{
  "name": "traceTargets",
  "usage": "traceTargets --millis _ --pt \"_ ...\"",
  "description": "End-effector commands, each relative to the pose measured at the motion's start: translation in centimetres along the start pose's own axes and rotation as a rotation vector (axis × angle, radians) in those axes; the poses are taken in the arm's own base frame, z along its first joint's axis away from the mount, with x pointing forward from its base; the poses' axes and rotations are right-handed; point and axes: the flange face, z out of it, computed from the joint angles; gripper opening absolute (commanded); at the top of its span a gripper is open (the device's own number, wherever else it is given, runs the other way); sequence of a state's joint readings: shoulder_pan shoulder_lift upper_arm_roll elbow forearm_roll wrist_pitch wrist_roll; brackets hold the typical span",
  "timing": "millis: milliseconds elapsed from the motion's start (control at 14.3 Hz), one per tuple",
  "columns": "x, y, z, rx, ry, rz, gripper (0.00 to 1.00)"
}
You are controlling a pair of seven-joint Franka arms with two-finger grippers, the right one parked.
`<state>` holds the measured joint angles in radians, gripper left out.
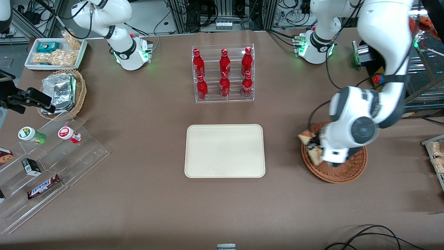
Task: Place sandwich from basket to tray
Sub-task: 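Lift the sandwich and carry it over the cream tray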
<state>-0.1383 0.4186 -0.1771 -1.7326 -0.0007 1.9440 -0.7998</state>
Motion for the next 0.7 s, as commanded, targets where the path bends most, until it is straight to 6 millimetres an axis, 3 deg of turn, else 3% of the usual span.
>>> traceTargets --millis 0,280,630 --pt "-1.9 6.8 0.3 -0.037 0.032 0.224 0.07" --pt "-7.9 15.7 1.9 -0.076 0.073 0.384 0.07" --pt "-14.7 22.1 6.1 -0.169 0.144 0.408 0.07"
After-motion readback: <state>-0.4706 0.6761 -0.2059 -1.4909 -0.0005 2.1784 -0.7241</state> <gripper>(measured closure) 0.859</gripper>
